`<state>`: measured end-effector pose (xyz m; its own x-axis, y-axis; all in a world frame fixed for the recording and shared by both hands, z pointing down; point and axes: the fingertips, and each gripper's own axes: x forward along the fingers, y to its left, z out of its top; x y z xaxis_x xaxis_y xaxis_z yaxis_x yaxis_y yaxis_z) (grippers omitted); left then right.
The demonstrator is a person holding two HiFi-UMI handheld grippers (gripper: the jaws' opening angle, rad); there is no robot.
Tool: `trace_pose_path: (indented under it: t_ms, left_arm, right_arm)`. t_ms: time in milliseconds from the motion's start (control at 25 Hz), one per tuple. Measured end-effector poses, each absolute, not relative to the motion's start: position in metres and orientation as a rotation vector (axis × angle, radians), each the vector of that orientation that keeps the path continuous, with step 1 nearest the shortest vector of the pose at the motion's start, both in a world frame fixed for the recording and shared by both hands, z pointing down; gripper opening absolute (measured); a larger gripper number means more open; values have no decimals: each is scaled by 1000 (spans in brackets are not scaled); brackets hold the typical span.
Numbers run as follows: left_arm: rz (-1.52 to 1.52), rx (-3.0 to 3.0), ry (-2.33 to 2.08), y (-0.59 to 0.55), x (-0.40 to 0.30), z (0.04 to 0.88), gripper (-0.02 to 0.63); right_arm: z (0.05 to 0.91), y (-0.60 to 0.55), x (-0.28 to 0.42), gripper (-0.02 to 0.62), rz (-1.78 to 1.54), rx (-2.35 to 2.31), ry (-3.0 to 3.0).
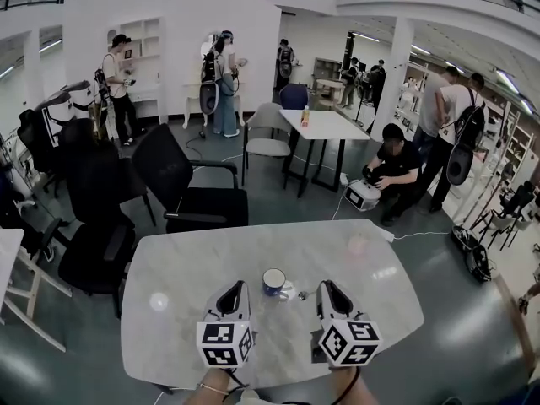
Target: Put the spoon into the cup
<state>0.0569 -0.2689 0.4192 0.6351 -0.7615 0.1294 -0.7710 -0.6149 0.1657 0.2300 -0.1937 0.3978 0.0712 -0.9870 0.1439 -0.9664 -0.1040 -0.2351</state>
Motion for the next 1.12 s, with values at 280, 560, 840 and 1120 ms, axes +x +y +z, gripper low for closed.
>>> trace_pose_path:
  t_ms: [280, 560, 840, 1120]
  left_arm:
    - [123, 2588, -1298, -295, 64, 436, 18]
    - [139, 2531, -1373, -311, 63, 443, 18]
    - [180, 2504, -1383, -317, 66, 456, 18]
    - [205, 2490, -1388, -323, 70, 463, 18]
  right_arm:
    - [416, -224, 246, 63, -495, -2234, 2082]
    - [421, -249, 253, 63, -525, -2184, 2156]
    - [434, -258, 258, 63, -578, -2182, 2169]
    - [442, -269, 264, 63, -614, -2163, 2169]
